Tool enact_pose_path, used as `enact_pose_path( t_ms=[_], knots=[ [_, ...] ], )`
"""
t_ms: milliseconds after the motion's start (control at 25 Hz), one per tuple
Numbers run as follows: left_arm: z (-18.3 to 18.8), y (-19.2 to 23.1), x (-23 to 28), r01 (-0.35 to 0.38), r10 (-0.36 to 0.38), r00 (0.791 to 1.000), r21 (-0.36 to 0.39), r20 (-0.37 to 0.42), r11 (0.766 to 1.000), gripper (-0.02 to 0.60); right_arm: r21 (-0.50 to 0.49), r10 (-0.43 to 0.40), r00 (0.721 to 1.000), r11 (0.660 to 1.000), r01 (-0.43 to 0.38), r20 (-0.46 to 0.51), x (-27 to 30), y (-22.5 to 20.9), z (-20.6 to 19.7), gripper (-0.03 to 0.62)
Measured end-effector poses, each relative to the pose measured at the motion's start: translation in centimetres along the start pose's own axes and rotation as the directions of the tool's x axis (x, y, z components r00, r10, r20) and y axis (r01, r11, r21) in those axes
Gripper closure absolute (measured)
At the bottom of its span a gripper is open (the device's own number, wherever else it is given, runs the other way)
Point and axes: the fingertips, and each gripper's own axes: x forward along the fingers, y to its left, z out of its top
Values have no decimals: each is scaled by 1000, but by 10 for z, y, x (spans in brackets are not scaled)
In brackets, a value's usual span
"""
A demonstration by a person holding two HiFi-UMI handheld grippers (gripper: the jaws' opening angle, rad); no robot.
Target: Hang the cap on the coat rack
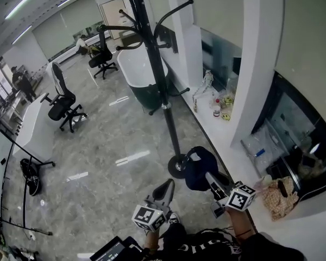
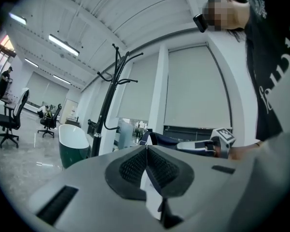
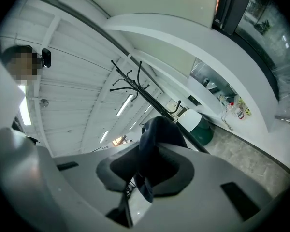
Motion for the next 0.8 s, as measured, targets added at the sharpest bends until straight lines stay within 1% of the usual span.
enact_pose_path(
  t_ms=[120, 360, 520, 800],
  knots=[
    [8, 27, -1, 21, -21, 1000, -6, 6, 1000, 577, -8, -10, 1000, 1000, 11, 23, 27, 6, 1, 516],
    [14, 78, 0, 70, -70, 997, -15, -7, 997, 577, -42, -30, 997, 999, 33, 72, 74, 13, 8, 515],
    [14, 101, 4, 110, -110, 994, -3, 3, 994, 577, -59, -40, 991, 997, 48, 125, 95, 23, 28, 516],
    [13, 123, 9, 186, -186, 982, -25, -5, 982, 577, -121, -28, 978, 991, 55, 209, 128, 39, 80, 515]
  ],
)
